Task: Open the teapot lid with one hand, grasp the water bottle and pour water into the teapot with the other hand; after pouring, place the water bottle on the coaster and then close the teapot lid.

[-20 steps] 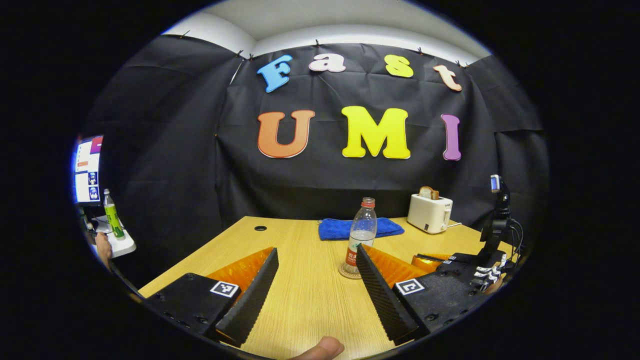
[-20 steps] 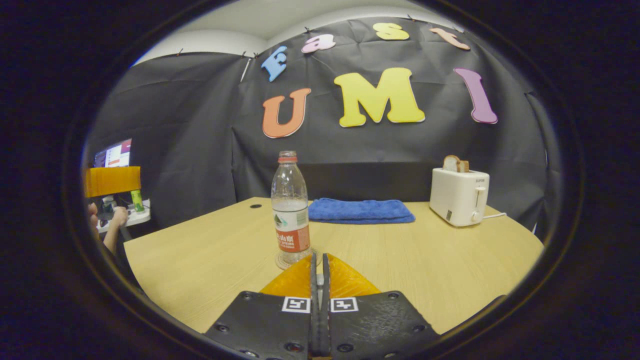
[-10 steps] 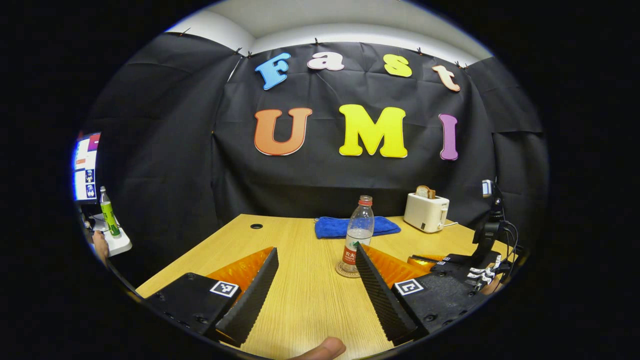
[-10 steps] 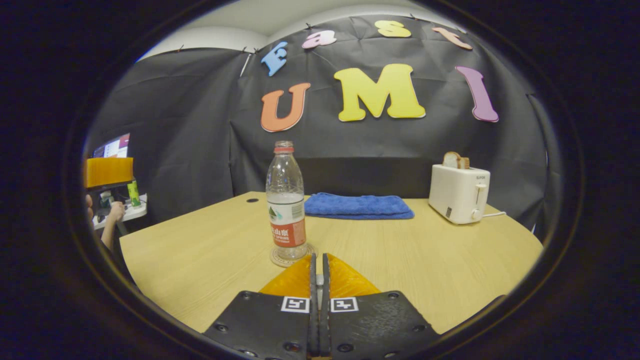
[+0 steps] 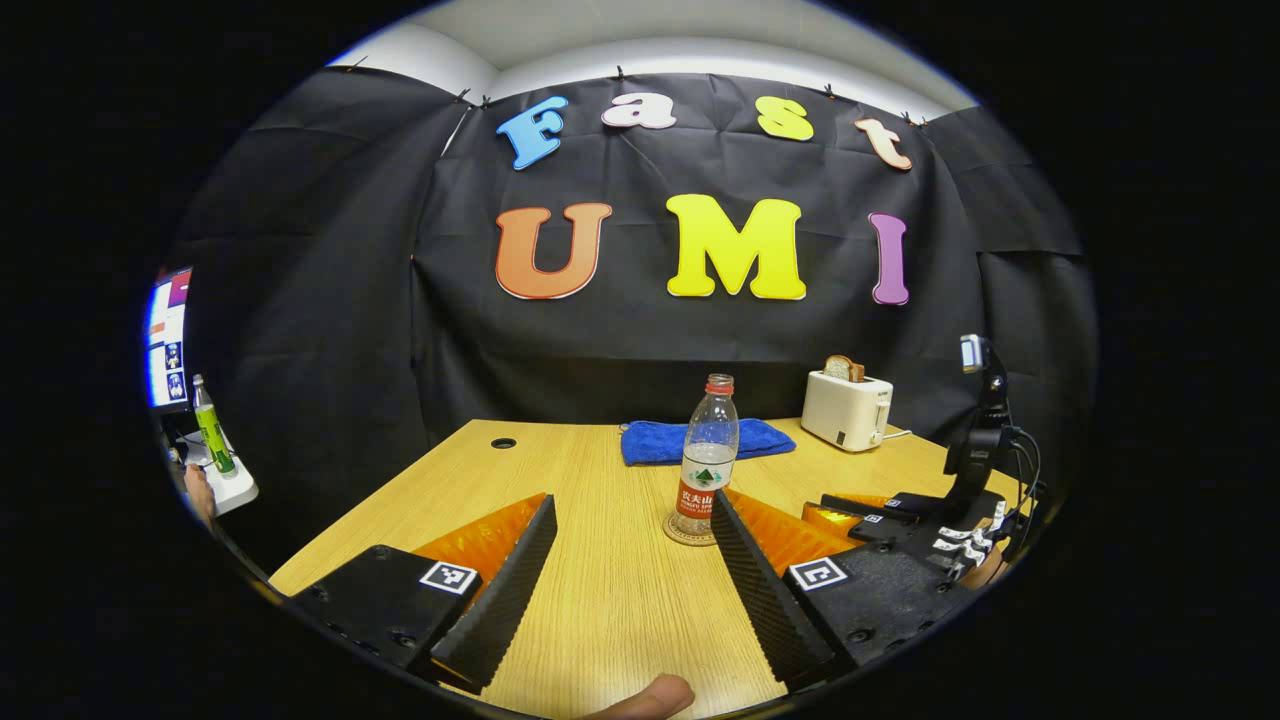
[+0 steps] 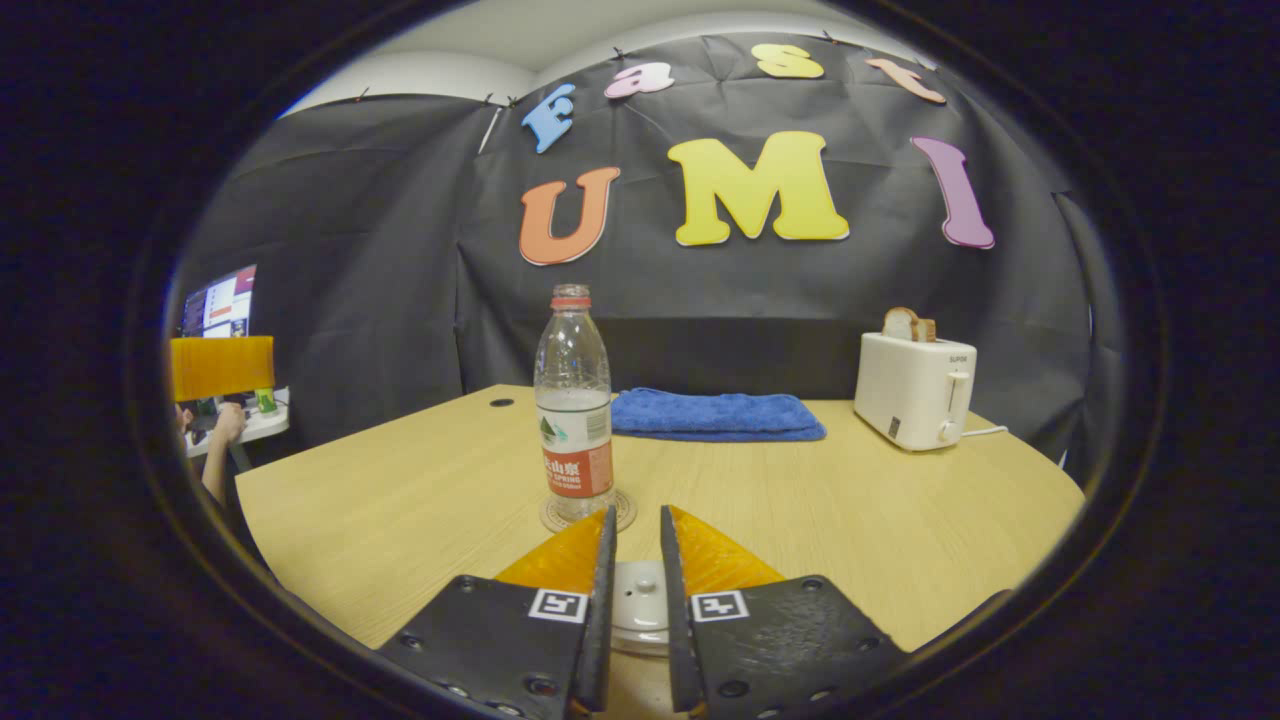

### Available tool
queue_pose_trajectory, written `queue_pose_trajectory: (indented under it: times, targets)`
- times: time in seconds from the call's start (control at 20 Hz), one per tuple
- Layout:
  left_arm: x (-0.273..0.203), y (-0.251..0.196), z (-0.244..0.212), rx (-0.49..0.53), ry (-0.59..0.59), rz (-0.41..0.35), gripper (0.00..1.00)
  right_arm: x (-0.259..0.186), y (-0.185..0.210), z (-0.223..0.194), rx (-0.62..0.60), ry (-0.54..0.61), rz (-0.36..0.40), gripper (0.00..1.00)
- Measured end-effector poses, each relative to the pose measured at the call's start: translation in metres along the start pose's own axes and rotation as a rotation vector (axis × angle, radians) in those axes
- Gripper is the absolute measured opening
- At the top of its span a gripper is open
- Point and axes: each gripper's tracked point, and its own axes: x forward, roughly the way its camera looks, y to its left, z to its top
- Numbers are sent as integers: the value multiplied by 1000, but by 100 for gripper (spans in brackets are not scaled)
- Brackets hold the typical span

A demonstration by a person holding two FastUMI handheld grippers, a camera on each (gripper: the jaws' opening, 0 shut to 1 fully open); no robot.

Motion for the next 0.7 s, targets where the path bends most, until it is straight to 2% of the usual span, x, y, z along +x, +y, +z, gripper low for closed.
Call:
queue_pose_trajectory:
  times: [0.05,0.2,0.3,0.55,0.7]
  targets:
    - [0,-1,0,1,3,3,97,-6,-1,6,-5,-13,-4,27]
    - [-1,-5,2,5,1,13,97,-23,0,27,-6,-51,-4,57]
    - [-2,-10,6,20,-14,15,97,-40,-5,45,-4,-84,-7,66]
    - [-9,-16,19,40,-59,54,97,-88,-45,80,-12,-152,-86,92]
    - [-12,-18,23,33,-71,77,97,-120,-84,94,-10,-183,-147,97]
